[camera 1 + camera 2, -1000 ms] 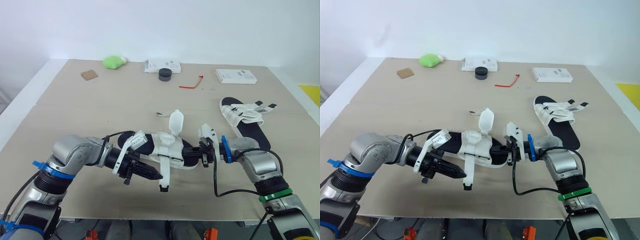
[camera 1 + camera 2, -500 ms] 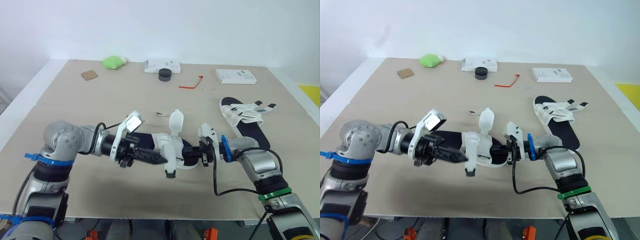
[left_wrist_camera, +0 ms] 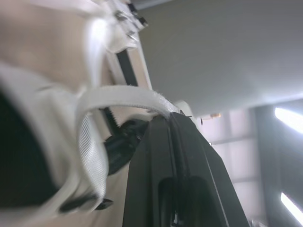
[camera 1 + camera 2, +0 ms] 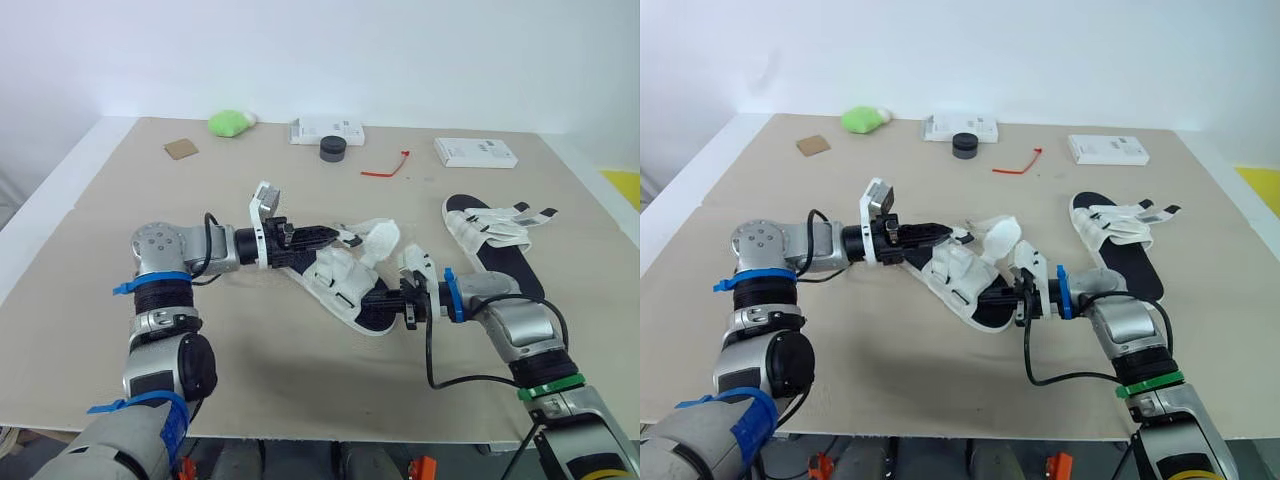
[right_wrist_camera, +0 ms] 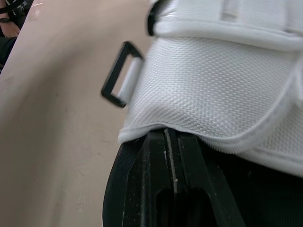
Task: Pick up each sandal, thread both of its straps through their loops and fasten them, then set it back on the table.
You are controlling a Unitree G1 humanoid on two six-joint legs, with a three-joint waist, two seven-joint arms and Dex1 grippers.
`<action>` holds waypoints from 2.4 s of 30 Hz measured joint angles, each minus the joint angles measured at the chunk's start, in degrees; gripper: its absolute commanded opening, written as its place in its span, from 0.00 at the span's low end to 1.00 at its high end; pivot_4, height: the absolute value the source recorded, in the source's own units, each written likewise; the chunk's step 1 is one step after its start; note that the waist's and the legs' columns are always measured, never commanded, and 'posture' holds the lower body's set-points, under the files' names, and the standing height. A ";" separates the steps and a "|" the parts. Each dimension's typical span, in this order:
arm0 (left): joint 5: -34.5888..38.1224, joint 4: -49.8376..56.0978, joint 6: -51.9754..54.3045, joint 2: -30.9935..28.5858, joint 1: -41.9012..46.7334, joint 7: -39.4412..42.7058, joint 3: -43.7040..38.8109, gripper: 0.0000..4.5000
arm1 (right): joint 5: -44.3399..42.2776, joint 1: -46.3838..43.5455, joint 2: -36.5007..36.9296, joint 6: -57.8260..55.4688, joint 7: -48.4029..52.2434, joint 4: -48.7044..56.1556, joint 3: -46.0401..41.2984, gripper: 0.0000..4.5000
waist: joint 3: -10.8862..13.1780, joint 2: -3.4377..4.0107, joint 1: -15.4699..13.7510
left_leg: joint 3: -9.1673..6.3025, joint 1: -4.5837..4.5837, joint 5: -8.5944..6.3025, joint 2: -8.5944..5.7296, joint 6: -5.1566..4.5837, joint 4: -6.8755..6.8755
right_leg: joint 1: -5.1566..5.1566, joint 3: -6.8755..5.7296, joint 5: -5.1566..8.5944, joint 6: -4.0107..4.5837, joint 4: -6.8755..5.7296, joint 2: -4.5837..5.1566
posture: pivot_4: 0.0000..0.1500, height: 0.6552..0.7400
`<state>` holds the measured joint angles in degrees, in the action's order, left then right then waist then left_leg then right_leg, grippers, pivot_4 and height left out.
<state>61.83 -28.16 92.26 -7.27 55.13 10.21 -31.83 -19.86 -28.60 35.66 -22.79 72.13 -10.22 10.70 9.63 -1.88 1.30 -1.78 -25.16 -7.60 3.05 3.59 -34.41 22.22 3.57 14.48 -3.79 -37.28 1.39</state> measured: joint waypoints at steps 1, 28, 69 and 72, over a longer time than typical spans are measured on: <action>0.06 -0.05 0.04 0.36 -0.05 -1.51 0.00 0.00 | -0.01 0.07 0.00 0.00 -0.06 0.06 -0.04 0.00 | 0.00 0.00 0.00 | 0.00 0.00 0.00 -0.02 0.00 0.00 | 0.00 0.00 -0.01 -0.01 0.00 0.01 | 1.00 1.00; 0.84 -5.71 -6.30 -0.35 0.52 4.31 13.35 0.42 | -0.11 2.23 0.08 -0.76 -1.83 3.02 -1.06 0.00 | -0.02 0.01 -0.05 | -0.01 0.01 -0.02 -0.11 0.05 0.01 | -0.02 0.00 0.04 -0.04 0.02 0.08 | 1.00 1.00; -40.13 0.84 -82.37 -21.14 -13.90 69.63 43.83 0.86 | -0.18 2.86 -0.08 -1.75 -1.06 4.00 -1.81 0.00 | -0.03 0.05 -0.14 | 0.12 -0.02 -0.08 0.03 0.12 0.23 | 0.12 0.01 0.40 0.51 0.01 0.08 | 1.00 1.00; -42.22 -1.84 -85.61 -20.98 -12.83 71.83 43.83 0.86 | -0.18 2.83 -0.08 -1.81 -1.04 3.99 -1.79 0.00 | -0.03 0.05 -0.13 | 0.10 -0.02 -0.08 0.03 0.11 0.23 | 0.10 0.01 0.41 0.48 0.01 0.05 | 1.00 1.00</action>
<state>19.61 -30.00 6.64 -28.24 42.31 82.04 12.00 -20.04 -25.77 35.58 -24.60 71.09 -6.23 8.90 9.60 -1.83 1.17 -1.68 -25.18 -7.69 3.08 3.70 -34.18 22.32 3.58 14.89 -3.31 -37.27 1.45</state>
